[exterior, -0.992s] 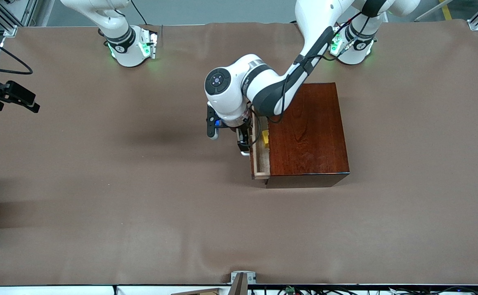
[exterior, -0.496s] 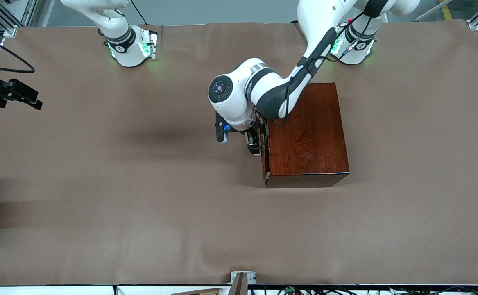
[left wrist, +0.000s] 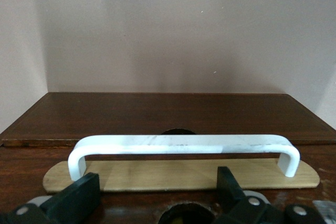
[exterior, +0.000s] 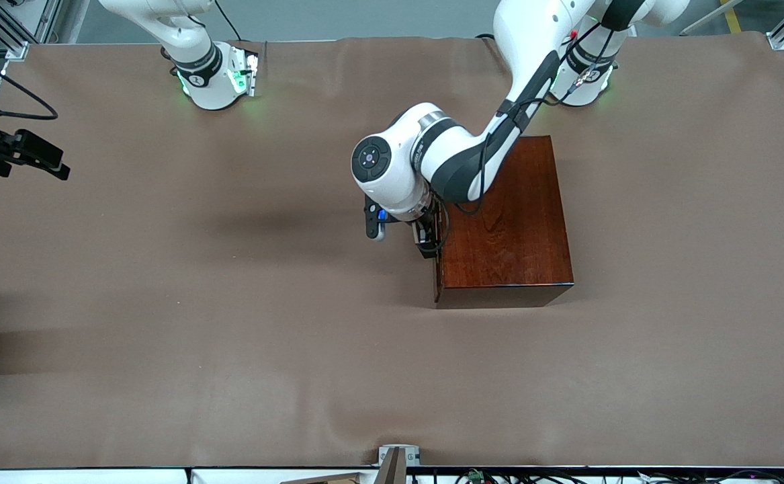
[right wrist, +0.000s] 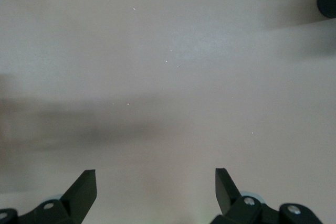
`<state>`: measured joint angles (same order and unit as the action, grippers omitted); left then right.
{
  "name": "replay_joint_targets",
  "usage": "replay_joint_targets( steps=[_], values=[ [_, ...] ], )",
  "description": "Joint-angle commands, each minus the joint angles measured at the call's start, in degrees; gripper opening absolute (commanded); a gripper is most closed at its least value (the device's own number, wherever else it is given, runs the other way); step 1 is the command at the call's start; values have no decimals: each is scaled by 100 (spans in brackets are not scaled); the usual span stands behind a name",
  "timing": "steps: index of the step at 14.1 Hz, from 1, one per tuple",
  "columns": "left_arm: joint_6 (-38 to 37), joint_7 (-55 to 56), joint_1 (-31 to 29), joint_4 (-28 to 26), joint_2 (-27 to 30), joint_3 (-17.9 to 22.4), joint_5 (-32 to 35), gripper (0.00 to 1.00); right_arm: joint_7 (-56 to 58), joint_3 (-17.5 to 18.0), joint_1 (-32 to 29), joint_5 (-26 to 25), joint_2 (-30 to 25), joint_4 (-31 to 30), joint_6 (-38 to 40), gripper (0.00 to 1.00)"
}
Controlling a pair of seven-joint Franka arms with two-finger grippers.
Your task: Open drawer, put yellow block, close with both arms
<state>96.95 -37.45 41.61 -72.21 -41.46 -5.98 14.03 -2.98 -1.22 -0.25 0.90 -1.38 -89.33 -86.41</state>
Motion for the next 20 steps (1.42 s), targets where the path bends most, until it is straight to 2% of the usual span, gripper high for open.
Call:
replay_joint_targets(
  steps=[1,3,6,11,13,15,18,20],
  values=[
    [375,166,-4,-83,33,27,74,100,-97,7,8,42,15,82,72,100],
    [701,877,136,-66,76,-17,83,100,-97,7,-1,42,15,82,71,100],
    [738,1678,198,-13,207,-52,83,100,-97,7,8,42,24,82,71,100],
    [510,2154,58,-30,1243,79,100,100,-97,7,8,42,42,82,71,100],
    [159,2286,-353,-30,1648,159,74,100,-97,7,-1,42,42,82,71,100],
    [9,2313,-1020,-30,1982,150,-57,100,-88,7,-1,34,42,82,71,100],
    [8,2295,-2083,-30,2203,124,-575,100,-88,7,-10,42,42,82,71,100],
    [-44,2260,-2576,-74,2431,132,-629,100,-88,7,-1,42,42,82,63,100]
  ],
)
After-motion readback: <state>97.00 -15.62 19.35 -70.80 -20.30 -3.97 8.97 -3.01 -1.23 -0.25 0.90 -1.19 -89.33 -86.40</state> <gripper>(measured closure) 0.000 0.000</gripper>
